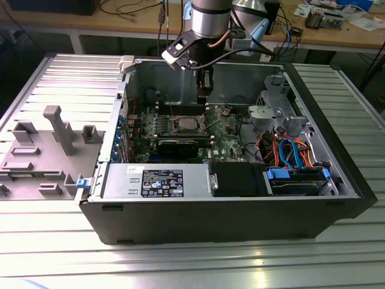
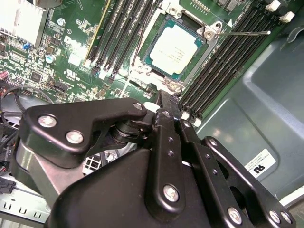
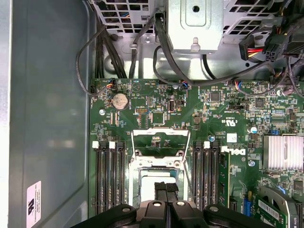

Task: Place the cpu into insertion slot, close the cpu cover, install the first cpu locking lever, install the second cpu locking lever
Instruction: 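Close the cpu cover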

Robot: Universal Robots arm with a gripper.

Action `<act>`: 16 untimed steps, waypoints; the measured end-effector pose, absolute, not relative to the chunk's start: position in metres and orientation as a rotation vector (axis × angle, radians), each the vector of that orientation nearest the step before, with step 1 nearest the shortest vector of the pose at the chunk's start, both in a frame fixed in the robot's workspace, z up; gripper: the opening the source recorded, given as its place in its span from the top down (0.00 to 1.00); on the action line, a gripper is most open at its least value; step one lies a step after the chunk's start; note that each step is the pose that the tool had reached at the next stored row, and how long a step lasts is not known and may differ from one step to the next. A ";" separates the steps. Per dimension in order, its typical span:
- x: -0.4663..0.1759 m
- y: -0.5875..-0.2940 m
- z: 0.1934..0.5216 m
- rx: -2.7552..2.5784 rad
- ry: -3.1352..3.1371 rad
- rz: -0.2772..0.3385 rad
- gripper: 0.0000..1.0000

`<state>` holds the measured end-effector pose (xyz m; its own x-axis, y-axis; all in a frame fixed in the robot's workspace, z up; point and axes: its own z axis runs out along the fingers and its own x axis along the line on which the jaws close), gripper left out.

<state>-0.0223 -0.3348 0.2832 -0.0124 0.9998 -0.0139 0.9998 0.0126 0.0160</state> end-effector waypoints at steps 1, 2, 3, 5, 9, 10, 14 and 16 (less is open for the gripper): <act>-0.022 -0.335 0.283 2.193 2.220 0.003 0.89; -0.022 -0.335 0.283 2.193 2.220 0.003 0.89; -0.022 -0.335 0.283 2.192 2.220 0.003 0.89; -0.022 -0.335 0.283 2.192 2.220 0.003 0.89; -0.020 -0.335 0.283 2.193 2.220 0.003 0.89; -0.020 -0.335 0.283 2.193 2.220 0.002 0.89; -0.019 -0.335 0.283 2.193 2.220 0.003 0.89; -0.018 -0.335 0.283 2.193 2.220 0.003 0.89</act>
